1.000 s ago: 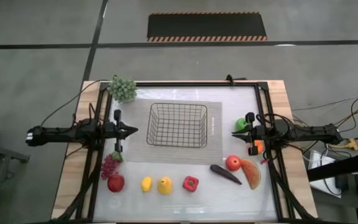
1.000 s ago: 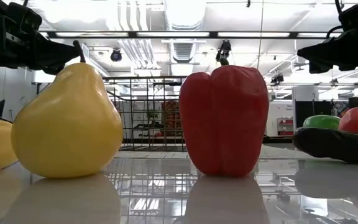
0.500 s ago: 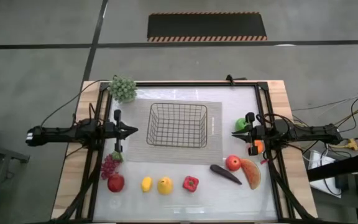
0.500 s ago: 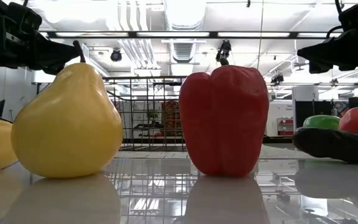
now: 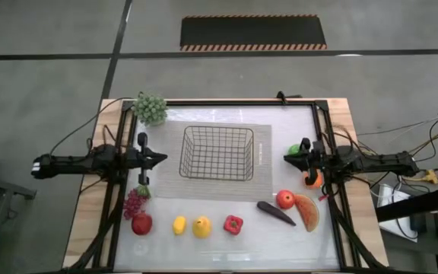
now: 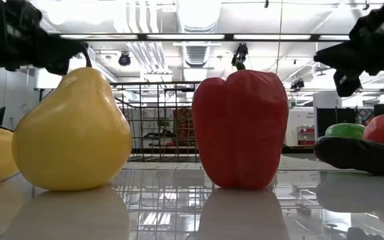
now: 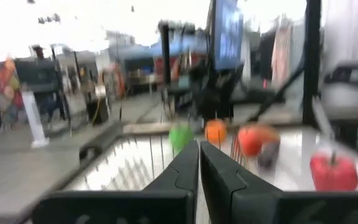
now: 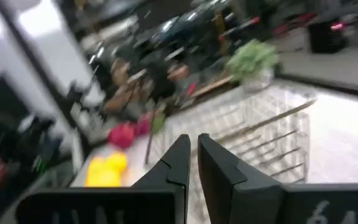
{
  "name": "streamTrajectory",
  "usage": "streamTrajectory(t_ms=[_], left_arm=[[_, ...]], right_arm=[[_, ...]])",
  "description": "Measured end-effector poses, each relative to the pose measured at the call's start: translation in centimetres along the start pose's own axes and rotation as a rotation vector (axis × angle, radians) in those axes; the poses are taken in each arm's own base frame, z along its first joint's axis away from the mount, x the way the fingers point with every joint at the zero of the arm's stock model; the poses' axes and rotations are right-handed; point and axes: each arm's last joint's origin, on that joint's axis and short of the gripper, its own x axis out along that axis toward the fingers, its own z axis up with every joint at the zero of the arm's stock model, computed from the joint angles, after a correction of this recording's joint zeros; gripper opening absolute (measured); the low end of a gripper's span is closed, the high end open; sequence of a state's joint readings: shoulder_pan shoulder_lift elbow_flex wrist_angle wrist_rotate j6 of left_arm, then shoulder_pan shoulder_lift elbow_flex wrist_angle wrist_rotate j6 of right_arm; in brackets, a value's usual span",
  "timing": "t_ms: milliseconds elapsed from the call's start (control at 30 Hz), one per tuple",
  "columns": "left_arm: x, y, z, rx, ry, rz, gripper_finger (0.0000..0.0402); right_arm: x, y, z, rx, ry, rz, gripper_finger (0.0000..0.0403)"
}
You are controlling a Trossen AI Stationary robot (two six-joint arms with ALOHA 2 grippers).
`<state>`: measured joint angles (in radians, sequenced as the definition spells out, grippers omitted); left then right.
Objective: Build produce basket
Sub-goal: Put the red apple into the wire basket
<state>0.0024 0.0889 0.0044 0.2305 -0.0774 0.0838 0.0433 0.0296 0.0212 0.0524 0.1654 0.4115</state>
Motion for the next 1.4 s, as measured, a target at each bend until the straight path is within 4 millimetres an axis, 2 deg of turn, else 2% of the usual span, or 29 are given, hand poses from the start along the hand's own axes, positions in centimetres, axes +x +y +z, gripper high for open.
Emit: streamTrajectory(t_ms=[100, 400, 500, 767, 1000, 1133, 1233, 1400], left_arm=[[-0.1, 0.1, 1.3, -0.182, -0.131, -0.008, 0.0], [-0.4, 0.2, 3.0, -0.206, -0.305, -0.027, 0.0], [-0.6, 0.3, 3.5, -0.318, -0.357, -0.047, 0.0], [-0.9, 0.4, 4.4, -0.357, -0.45, -0.059, 0.0], [-0.7, 0.4, 4.3, -0.209, -0.443, -0.015, 0.0], [-0.9, 0.7, 4.7, -0.235, -0.487, 0.092, 0.0], [-1.0, 0.9, 4.9, -0.231, -0.512, 0.158, 0.0], [-1.3, 1.1, 5.5, -0.124, -0.575, 0.206, 0.0]], right_arm=[[0.0, 0.1, 0.8, 0.014, -0.098, -0.038, 0.0022], [-0.1, 1.5, 3.5, -0.106, -0.368, 0.127, 0.0022], [0.1, 1.9, 3.9, -0.113, -0.382, 0.182, 0.0022], [1.7, 3.2, 5.9, -0.144, -0.285, 0.187, 0.0022], [4.5, 4.3, 7.3, -0.212, 0.057, 0.076, 0.0022], [5.2, 5.0, 8.1, -0.231, 0.237, 0.032, 0.0022], [5.5, 5.7, 8.4, -0.24, 0.303, 0.043, 0.0022], [5.9, 6.8, 8.2, -0.251, 0.353, 0.095, 0.0022]])
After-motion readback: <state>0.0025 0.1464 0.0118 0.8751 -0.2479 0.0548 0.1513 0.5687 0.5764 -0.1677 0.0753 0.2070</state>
